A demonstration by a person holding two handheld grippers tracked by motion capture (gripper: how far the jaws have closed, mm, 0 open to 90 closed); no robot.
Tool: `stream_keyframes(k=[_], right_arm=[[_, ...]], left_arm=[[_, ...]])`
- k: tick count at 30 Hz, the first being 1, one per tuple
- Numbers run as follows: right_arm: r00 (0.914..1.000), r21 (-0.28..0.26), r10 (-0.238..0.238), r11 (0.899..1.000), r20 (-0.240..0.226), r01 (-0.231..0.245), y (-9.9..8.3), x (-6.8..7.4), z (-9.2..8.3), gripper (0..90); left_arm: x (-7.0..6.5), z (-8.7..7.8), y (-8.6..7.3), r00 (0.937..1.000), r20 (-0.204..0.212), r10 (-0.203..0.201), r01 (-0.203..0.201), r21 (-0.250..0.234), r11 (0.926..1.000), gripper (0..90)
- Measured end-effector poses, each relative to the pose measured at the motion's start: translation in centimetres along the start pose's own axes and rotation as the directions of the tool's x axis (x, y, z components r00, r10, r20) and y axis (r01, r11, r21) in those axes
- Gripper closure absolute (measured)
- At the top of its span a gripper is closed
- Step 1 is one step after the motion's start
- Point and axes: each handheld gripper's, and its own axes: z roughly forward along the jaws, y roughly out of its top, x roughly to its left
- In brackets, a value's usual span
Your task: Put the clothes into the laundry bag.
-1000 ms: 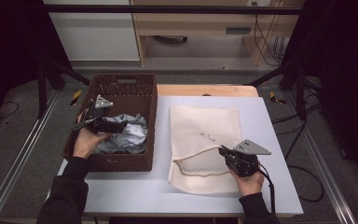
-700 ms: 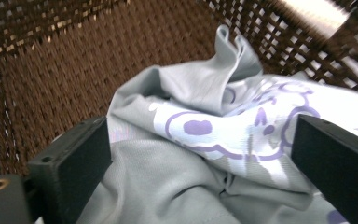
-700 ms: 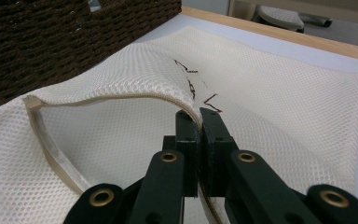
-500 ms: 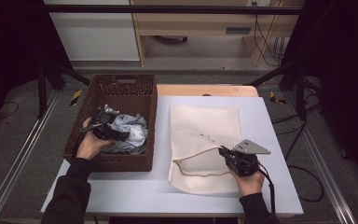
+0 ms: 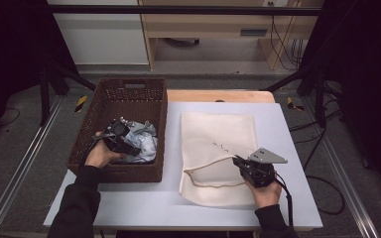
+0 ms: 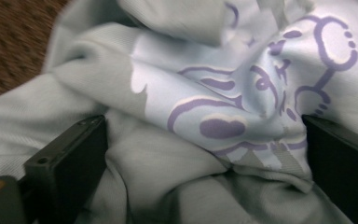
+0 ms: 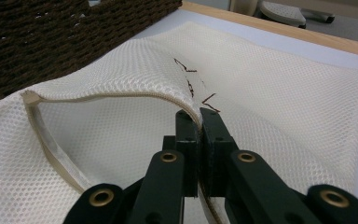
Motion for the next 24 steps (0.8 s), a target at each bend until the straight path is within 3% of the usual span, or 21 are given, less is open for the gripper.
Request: stream_keyframes(k=[3,6,7,12,14,17,23,24], right_arm=[[1.0,0.003,0.001,1.0,-0.001,-0.001,0.0,0.0,0.0,86.9],[1.0,0.004,0.003,1.0,-0.001,-0.003,0.0,0.0,0.0,87.0],[1.0,0.007,0.003,1.0,0.0,-0.003,0.0,0.0,0.0,87.0],[1.0,0.009,0.007,1.0,0.0,-0.007,0.0,-0.1,0.0,87.0],[1.0,0.008,0.005,1.0,0.0,-0.005,0.0,-0.1,0.1,87.0],[1.0,0.011,0.009,1.0,0.0,-0.009,0.0,-0.1,0.0,87.0],[1.0,0.009,0.009,1.0,0.001,-0.009,0.0,-0.2,0.0,87.0],[1.0,0.008,0.009,1.0,0.001,-0.009,0.0,-0.2,-0.1,87.0]], left_arm=[[0.1,0.1,0.0,0.9996,0.024,-0.016,0.016,0.022,0.9996,8.2],[0.1,0.3,0.1,0.9983,0.057,-0.005,0.002,0.049,0.9988,19.6],[0.2,0.3,0.1,0.996,0.089,-0.007,0.002,0.055,0.9985,24.9],[0.4,0.2,0.1,0.9918,0.124,-0.03,0.022,0.069,0.9974,44.5],[0.3,0.0,0.2,0.9923,0.124,-0.009,-0.001,0.074,0.9972,55.2],[0.0,-0.2,0.3,0.9938,0.11,0.012,-0.021,0.076,0.9969,62.9],[-0.2,-0.8,0.2,0.9958,0.083,0.038,-0.042,0.047,0.998,67.5],[-0.1,-1.2,0.1,0.9972,0.071,0.022,-0.022,-0.001,0.9998,67.7]])
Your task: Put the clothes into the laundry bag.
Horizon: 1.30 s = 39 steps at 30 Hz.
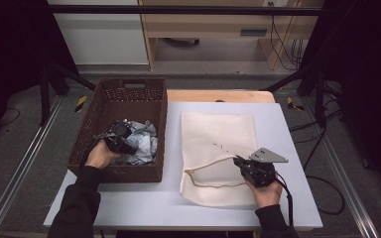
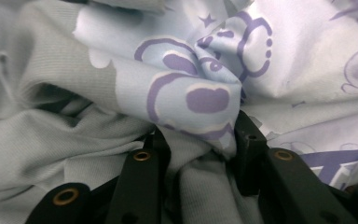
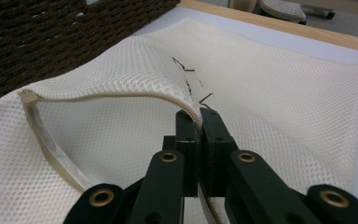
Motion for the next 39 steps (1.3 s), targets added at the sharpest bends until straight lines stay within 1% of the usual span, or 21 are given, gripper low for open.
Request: stream_keyframes(k=[1,2,3,4,5,7,8,12,15,17,21,22,24,28,30,31,32,36,37,38,39], right_arm=[[1.0,0.0,0.0,1.0,0.0,0.0,0.0,0.0,0.0,87.0],[1.0,0.0,0.001,1.0,0.0,-0.001,0.0,0.0,0.0,87.0],[1.0,0.0,0.001,1.0,0.0,-0.001,0.0,0.0,0.0,87.0],[1.0,0.0,-0.002,1.0,0.001,0.002,0.0,0.0,0.0,87.0],[1.0,0.0,-0.002,1.0,0.001,0.002,0.0,0.0,0.0,87.0],[1.0,0.0,-0.002,1.0,0.001,0.002,0.0,0.0,0.0,87.0],[1.0,0.001,0.001,1.0,0.0,-0.001,0.0,0.0,0.0,87.0],[1.0,0.003,0.002,1.0,0.001,-0.002,0.0,0.0,0.1,87.0],[1.0,0.002,0.002,1.0,0.0,-0.002,0.0,0.0,0.0,87.0],[1.0,0.001,0.002,1.0,0.0,-0.002,0.0,0.0,0.0,87.0],[1.0,0.0,-0.001,1.0,0.0,0.001,0.0,-0.1,0.0,87.0],[1.0,0.001,0.0,1.0,0.001,0.0,0.0,-0.1,0.0,87.0],[1.0,-0.001,-0.001,1.0,0.002,0.001,0.0,-0.1,0.0,87.1],[1.0,-0.002,0.003,1.0,0.004,-0.003,0.0,-0.2,-0.1,87.1],[1.0,-0.002,0.002,1.0,0.004,-0.002,0.0,-0.2,-0.1,87.1],[1.0,-0.002,0.002,1.0,0.004,-0.002,0.0,-0.2,-0.1,87.1],[1.0,-0.002,0.003,1.0,0.004,-0.003,0.0,-0.2,-0.1,87.1],[1.0,-0.001,0.001,1.0,0.005,-0.001,0.0,-0.2,-0.1,87.2],[1.0,-0.001,0.002,1.0,0.005,-0.002,0.0,-0.2,-0.1,87.2],[1.0,-0.001,0.002,1.0,0.004,-0.002,0.0,-0.2,-0.1,87.1],[1.0,-0.001,0.002,1.0,0.004,-0.002,0.0,-0.2,-0.1,87.1]], left_arm=[[0.0,0.0,0.0,1.0,0.0,0.0,0.0,0.0,1.0,67.8],[0.0,-0.5,-0.1,0.9999,-0.017,-0.001,0.001,-0.048,0.9989,67.9],[0.0,-0.5,-0.1,0.9999,-0.017,-0.001,0.001,-0.048,0.9989,68.1],[-0.1,-1.1,-0.2,0.9992,-0.037,-0.01,0.006,-0.104,0.9945,68.2],[-0.1,-1.1,-0.2,0.9992,-0.037,-0.01,0.006,-0.104,0.9945,68.4],[0.0,-1.7,-0.3,0.9987,-0.045,-0.025,0.017,-0.167,0.9859,68.7],[0.1,-2.2,-0.4,0.9972,-0.063,-0.04,0.025,-0.217,0.9759,68.9],[0.0,-3.4,-0.6,0.9915,-0.111,-0.068,0.031,-0.306,0.9516,69.5],[0.0,-4.2,-0.8,0.9853,-0.149,-0.083,0.021,-0.374,0.9271,69.8],[-0.1,-4.8,-0.8,0.9799,-0.177,-0.093,0.012,-0.408,0.9127,69.9],[0.0,-6.4,-0.6,0.9732,-0.189,-0.13,0.027,-0.468,0.8832,70.0],[0.0,-6.4,-0.6,0.9732,-0.189,-0.13,0.027,-0.468,0.8832,70.0],[-0.1,-7.7,-0.5,0.9701,-0.182,-0.161,0.041,-0.528,0.8483,70.0],[-0.4,-9.3,-0.9,0.9663,-0.164,-0.199,0.063,-0.599,0.7985,70.0],[-0.5,-10.1,-1.2,0.9638,-0.152,-0.219,0.072,-0.642,0.7634,70.0],[-0.5,-10.1,-1.2,0.9638,-0.152,-0.219,0.072,-0.642,0.7634,70.0],[-0.7,-10.8,-1.4,0.9603,-0.158,-0.23,0.067,-0.668,0.7412,70.1],[-1.2,-12.4,-1.7,0.9563,-0.166,-0.241,0.055,-0.705,0.7069,70.2],[-1.3,-12.8,-1.8,0.9557,-0.164,-0.244,0.054,-0.718,0.6943,70.3],[-1.3,-12.8,-1.8,0.9557,-0.164,-0.244,0.054,-0.718,0.6943,70.3],[-1.4,-13.2,-1.8,0.9565,-0.159,-0.245,0.054,-0.726,0.6856,70.3]])
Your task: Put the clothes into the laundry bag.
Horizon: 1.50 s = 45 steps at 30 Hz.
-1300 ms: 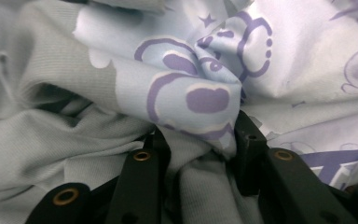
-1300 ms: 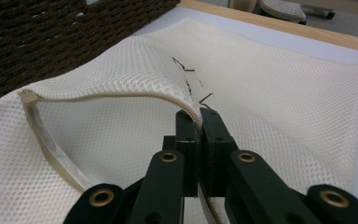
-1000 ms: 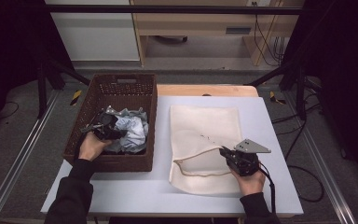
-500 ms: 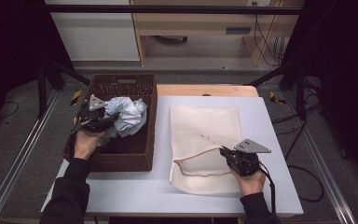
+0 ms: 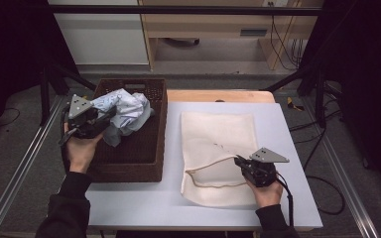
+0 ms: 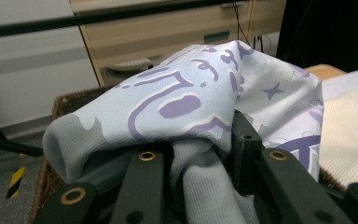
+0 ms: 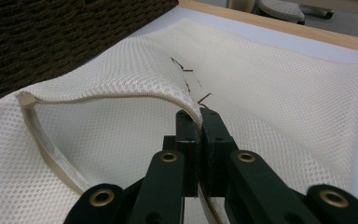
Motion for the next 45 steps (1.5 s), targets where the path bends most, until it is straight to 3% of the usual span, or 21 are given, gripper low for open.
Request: stream_keyframes(k=[3,10,22,28,40,41,43,45], right_arm=[[1.0,0.0,-0.001,1.0,0.0,0.001,0.0,0.0,0.0,87.2],[1.0,-0.001,0.001,1.0,0.001,-0.001,0.0,0.0,0.0,87.2],[1.0,-0.003,0.001,1.0,0.001,-0.001,0.0,-0.1,-0.1,87.2],[1.0,-0.005,0.004,1.0,0.004,-0.004,0.0,-0.1,-0.1,87.3],[0.9999,-0.003,0.009,1.0,0.005,-0.009,0.0,-0.1,-0.1,87.4],[0.9999,-0.004,0.01,1.0,0.007,-0.01,0.0,-0.1,-0.1,87.4],[0.9999,-0.007,0.009,1.0,0.008,-0.009,0.1,-0.2,0.0,87.4],[0.9999,-0.008,0.009,1.0,0.007,-0.009,0.1,-0.2,0.0,87.5]], left_arm=[[-0.3,-1.4,1.2,1.0,0.001,-0.007,0.007,-0.057,0.9984,70.4],[-1.2,-3.3,3.2,0.9999,0.013,0.004,-0.003,-0.125,0.9921,70.5],[-2.2,-6.6,5.5,0.9999,0.0,0.014,-0.014,-0.209,0.9778,70.5],[-2.5,-7.8,6.2,0.9994,0.024,0.026,-0.019,-0.236,0.9717,70.4],[-5.4,-9.7,8.3,0.9934,0.089,0.072,-0.043,-0.29,0.9562,70.4],[-6.2,-9.8,8.6,0.9905,0.1,0.094,-0.06,-0.304,0.9508,70.4],[-6.5,-9.9,8.7,0.9898,0.104,0.097,-0.062,-0.304,0.9506,70.4],[-7.6,-10.0,8.7,0.9853,0.135,0.105,-0.06,-0.3,0.952,70.4]])
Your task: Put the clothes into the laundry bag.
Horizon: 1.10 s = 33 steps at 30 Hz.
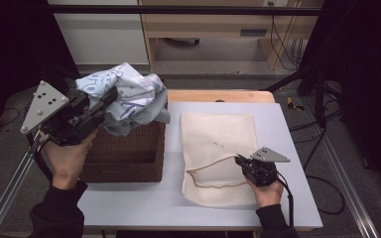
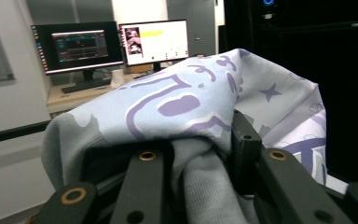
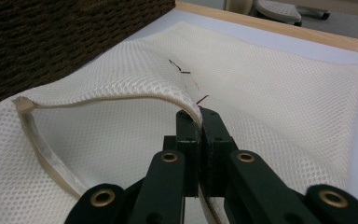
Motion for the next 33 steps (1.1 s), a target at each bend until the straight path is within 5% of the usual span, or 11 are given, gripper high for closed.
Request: stream_keyframes(k=[7,10,15,23,25,26,33], right_arm=[[1.0,-0.003,0.005,1.0,0.003,-0.005,0.0,-0.1,0.0,87.4],[1.0,-0.004,0.009,1.0,0.001,-0.009,0.0,-0.2,0.0,87.5],[1.0,-0.003,0.006,1.0,0.002,-0.006,0.0,-0.1,0.0,87.5],[0.9999,-0.002,0.011,1.0,0.006,-0.011,0.1,-0.2,0.1,87.6],[0.9999,-0.003,0.01,1.0,0.006,-0.01,0.1,-0.2,0.1,87.7],[0.9999,-0.003,0.01,1.0,0.007,-0.01,0.1,-0.3,0.1,87.6],[0.9999,-0.006,0.013,1.0,0.007,-0.013,0.1,-0.2,0.1,87.6]], left_arm=[[-2.3,0.7,0.0,0.997,0.078,-0.004,0.004,0.001,1.0,70.4],[-4.3,0.8,0.0,0.9905,0.137,0.0,-0.001,0.003,1.0,70.3],[-6.0,1.1,-0.3,0.9838,0.179,0.005,-0.007,0.015,0.9999,70.3],[-8.4,1.0,-1.1,0.9667,0.256,0.001,-0.011,0.037,0.9993,70.3],[-8.8,0.9,-1.3,0.9614,0.275,-0.005,-0.007,0.042,0.9991,70.3],[-9.4,0.8,-1.5,0.9532,0.302,-0.006,-0.009,0.048,0.9988,70.3],[-11.4,0.6,-2.4,0.9376,0.348,-0.007,-0.015,0.061,0.998,70.2]])
